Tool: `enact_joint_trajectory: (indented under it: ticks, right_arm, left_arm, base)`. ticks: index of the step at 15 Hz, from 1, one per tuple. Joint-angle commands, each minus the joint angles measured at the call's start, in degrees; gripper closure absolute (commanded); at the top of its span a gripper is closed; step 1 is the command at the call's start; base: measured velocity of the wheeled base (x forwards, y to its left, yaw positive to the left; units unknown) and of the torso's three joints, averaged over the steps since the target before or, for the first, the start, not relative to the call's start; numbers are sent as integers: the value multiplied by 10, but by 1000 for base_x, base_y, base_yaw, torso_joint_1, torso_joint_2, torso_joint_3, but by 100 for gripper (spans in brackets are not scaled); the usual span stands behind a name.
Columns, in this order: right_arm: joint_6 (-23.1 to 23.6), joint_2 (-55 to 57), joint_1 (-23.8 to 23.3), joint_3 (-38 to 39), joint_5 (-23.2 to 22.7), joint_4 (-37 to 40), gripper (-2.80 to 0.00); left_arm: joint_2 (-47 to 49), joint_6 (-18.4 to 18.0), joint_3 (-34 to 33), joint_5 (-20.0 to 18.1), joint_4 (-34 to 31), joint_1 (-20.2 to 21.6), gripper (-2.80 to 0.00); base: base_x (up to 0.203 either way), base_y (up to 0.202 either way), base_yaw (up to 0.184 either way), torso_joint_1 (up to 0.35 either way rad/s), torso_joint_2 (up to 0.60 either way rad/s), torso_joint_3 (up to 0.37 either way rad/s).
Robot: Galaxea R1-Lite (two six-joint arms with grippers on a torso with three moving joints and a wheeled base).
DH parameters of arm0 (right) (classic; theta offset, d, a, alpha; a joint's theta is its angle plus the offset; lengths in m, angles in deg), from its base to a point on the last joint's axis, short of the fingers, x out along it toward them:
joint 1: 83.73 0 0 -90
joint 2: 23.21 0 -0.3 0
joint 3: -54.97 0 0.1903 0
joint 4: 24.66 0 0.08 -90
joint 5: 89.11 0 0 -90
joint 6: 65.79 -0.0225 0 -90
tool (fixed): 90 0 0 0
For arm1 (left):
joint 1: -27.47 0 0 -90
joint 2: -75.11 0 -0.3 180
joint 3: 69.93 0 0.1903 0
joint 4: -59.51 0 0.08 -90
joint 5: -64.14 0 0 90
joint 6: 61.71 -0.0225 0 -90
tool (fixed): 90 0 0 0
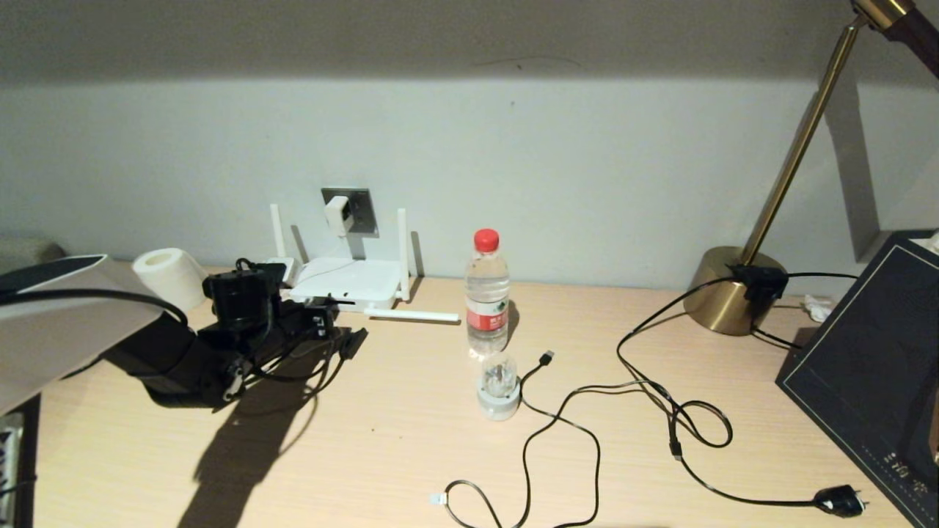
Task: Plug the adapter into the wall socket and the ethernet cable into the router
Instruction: Plug cable into router interface
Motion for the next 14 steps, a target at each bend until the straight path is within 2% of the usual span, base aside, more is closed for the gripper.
enact_joint_trajectory:
  ticks: [1,14]
  right_arm:
    - [1,1,0,7,0,0,0]
    - [1,1,0,7,0,0,0]
  left_arm:
    - [2,0,4,0,6,0,0]
    - [23,0,29,0,7,-1,0]
  base:
    - [0,0,0,0,0,0]
    - [0,0,0,0,0,0]
